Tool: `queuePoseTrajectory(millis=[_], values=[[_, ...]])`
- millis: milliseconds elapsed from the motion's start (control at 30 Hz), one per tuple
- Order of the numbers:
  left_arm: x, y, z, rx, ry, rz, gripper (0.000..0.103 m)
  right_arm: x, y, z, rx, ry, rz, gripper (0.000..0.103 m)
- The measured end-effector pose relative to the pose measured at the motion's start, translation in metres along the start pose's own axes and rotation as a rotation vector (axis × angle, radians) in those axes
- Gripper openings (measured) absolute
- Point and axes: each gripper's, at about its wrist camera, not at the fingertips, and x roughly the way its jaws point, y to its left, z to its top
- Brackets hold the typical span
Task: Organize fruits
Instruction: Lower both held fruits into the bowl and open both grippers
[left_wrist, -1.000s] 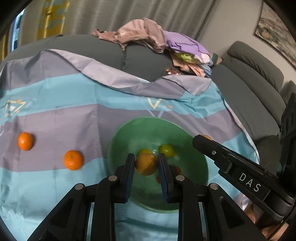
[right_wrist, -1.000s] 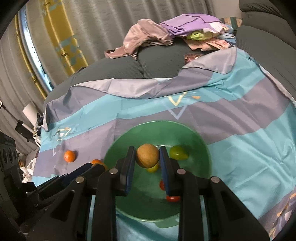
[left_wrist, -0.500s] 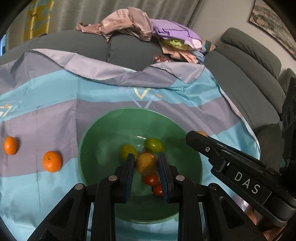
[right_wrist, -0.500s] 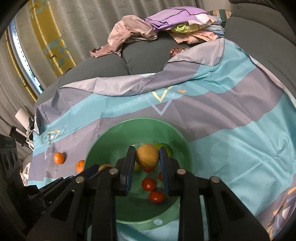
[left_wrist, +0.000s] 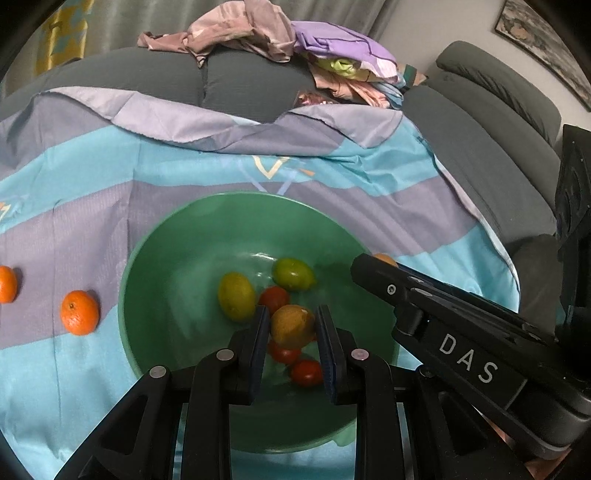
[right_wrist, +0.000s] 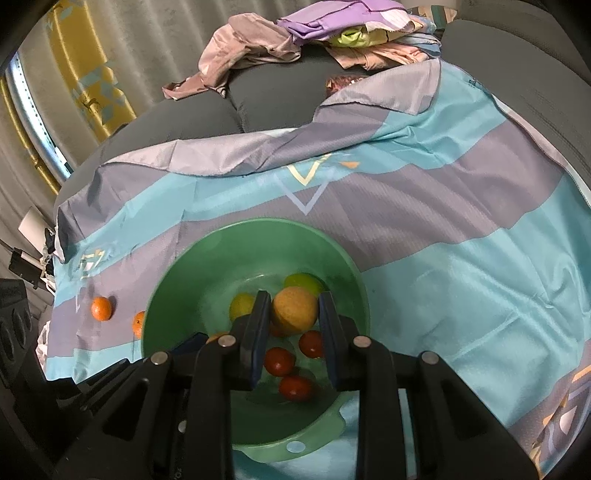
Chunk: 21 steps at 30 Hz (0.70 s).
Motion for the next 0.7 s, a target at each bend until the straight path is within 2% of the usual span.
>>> queuePoseTrajectory(millis=[700], values=[[0.011, -0.002, -0.003, -0.001, 0.032, -0.021, 0.025, 0.014, -0.004, -0.002, 0.000, 0.055, -0.038, 0.028]])
